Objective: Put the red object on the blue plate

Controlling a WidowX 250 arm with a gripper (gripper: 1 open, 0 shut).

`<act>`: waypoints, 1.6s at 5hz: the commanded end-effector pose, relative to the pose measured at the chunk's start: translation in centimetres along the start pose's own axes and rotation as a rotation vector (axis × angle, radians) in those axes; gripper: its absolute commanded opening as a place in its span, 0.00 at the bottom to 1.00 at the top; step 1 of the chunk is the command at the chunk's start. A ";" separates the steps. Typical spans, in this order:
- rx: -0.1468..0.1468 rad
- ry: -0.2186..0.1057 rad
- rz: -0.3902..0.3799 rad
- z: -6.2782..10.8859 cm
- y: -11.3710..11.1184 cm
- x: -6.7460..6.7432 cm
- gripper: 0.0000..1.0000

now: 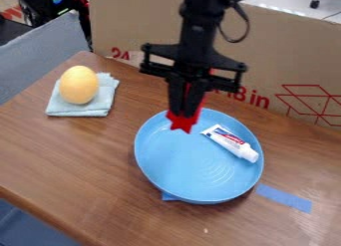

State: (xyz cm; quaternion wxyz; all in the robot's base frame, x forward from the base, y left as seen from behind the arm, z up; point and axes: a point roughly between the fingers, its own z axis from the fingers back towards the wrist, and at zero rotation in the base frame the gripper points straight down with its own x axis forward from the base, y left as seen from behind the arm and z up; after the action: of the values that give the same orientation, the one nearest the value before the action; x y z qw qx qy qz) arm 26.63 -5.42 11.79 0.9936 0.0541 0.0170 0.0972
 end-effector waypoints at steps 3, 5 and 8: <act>-0.021 -0.124 -0.001 -3.0 0.7 1.8 0.00; -0.029 -0.135 -0.014 -4.5 2.5 1.7 0.00; -0.076 -0.147 -0.057 -4.1 -1.1 2.3 0.00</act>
State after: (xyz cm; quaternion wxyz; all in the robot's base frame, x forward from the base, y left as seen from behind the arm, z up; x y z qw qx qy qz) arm 28.51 -5.51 6.47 0.9966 0.0269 -0.0398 0.0670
